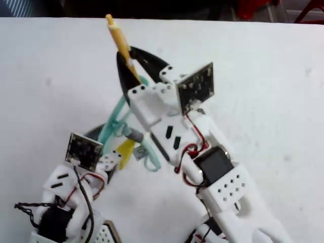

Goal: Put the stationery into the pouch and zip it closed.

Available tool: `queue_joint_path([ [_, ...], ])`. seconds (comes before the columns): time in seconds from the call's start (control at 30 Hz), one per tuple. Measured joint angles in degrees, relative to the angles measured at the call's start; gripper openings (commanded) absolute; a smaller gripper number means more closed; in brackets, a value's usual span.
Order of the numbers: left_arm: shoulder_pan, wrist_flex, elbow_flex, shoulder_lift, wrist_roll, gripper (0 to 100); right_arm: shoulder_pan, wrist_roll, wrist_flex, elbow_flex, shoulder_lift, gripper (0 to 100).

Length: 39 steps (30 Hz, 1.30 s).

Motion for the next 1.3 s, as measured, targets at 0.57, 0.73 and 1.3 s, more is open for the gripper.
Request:
queue_joint_path([
  [0.57, 0.0, 0.0, 0.0, 0.0, 0.0, 25, -1.8, 0.0, 11.0, 0.1, -0.1, 19.9],
  [0.73, 0.0, 0.0, 0.0, 0.0, 0.0, 25, -0.6, 0.0, 11.0, 0.1, -4.0, 16.6],
  [1.3, -3.8, 0.0, 0.1, 0.0, 0.4, 25, 24.2, 0.0, 22.2, 0.6, -4.0, 16.6],
])
